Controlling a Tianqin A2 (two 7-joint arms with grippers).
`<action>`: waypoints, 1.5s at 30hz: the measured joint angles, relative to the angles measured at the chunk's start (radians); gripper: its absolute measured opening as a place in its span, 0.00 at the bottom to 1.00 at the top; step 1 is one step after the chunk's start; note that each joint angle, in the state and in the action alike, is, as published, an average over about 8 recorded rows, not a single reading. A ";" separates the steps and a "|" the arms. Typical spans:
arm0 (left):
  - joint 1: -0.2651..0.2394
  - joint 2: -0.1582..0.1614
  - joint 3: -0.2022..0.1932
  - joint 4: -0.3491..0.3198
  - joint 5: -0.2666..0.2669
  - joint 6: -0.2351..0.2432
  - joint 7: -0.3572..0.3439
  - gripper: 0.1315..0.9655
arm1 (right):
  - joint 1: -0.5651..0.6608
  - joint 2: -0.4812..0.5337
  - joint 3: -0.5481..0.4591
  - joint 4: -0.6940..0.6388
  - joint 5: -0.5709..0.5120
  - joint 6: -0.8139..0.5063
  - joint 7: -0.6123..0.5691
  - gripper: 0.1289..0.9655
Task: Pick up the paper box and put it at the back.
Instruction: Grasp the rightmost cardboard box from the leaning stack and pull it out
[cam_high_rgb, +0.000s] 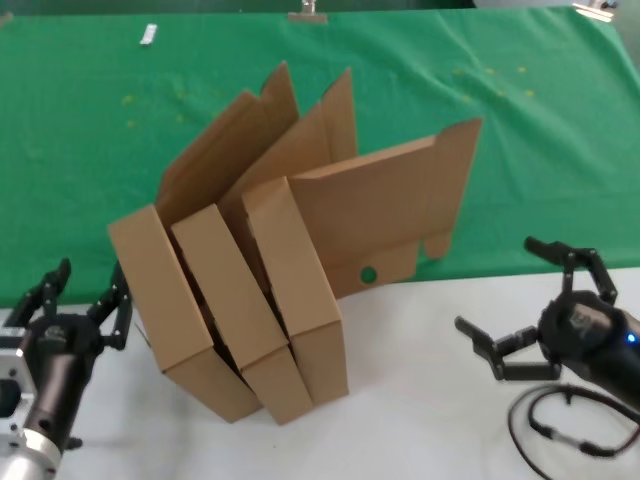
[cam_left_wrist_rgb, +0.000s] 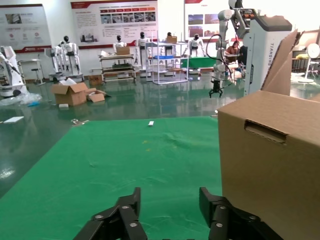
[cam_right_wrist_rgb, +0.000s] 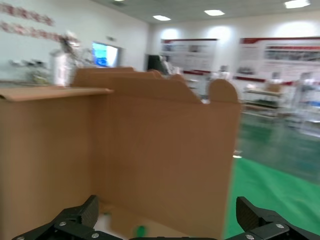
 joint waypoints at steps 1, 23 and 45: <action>0.000 0.000 0.000 0.000 0.000 0.000 0.000 0.48 | 0.022 0.027 -0.038 -0.033 0.027 -0.039 -0.003 1.00; 0.000 0.000 0.000 0.000 0.000 0.000 0.000 0.06 | 0.587 -0.069 -0.660 -0.843 0.072 -0.703 -0.084 1.00; 0.000 0.000 0.000 0.000 0.000 0.000 0.000 0.02 | 0.699 -0.290 -0.725 -1.047 -0.013 -0.721 -0.172 0.79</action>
